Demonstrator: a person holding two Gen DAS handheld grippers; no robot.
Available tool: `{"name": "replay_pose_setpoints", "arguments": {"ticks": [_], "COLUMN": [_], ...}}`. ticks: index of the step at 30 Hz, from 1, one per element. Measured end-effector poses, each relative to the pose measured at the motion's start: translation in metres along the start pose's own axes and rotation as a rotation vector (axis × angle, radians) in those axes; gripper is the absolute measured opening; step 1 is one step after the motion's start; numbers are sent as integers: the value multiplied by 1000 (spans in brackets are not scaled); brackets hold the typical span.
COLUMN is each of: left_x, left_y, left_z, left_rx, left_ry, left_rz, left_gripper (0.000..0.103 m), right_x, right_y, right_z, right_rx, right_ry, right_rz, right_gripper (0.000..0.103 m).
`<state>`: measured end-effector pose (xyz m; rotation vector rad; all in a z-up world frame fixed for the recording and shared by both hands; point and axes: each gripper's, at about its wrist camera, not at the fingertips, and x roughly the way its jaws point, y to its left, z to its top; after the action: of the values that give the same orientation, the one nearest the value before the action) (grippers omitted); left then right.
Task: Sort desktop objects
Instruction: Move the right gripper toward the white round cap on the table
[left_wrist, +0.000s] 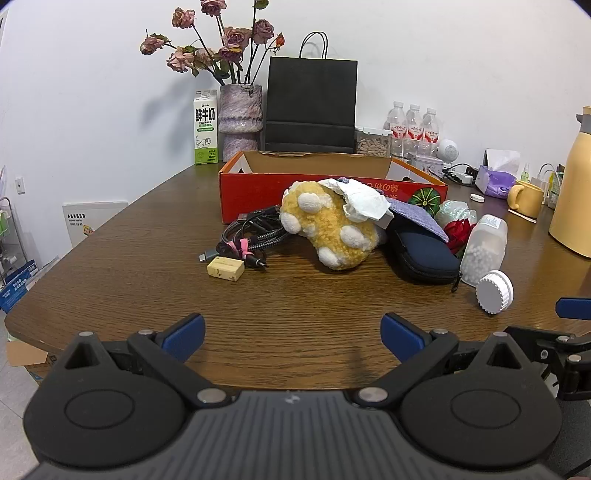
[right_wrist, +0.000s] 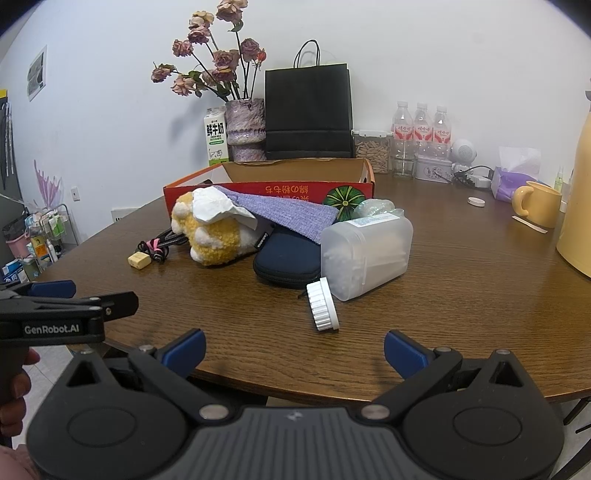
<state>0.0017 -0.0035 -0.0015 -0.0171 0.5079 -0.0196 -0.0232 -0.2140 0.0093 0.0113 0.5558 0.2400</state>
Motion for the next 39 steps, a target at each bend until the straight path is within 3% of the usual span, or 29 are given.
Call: {"name": "replay_pose_setpoints", "arguments": {"ticks": [39], "left_x": [10], "left_y": [6], "left_z": [-1], "left_rx": [-7], "left_ry": [27], "left_rz": [-15], "left_gripper": [103], "right_x": [12], "right_y": [-2], "right_z": [-3], "right_rx": [-13], "right_ry": [14], "right_rz": [-9], "right_gripper": [103]}}
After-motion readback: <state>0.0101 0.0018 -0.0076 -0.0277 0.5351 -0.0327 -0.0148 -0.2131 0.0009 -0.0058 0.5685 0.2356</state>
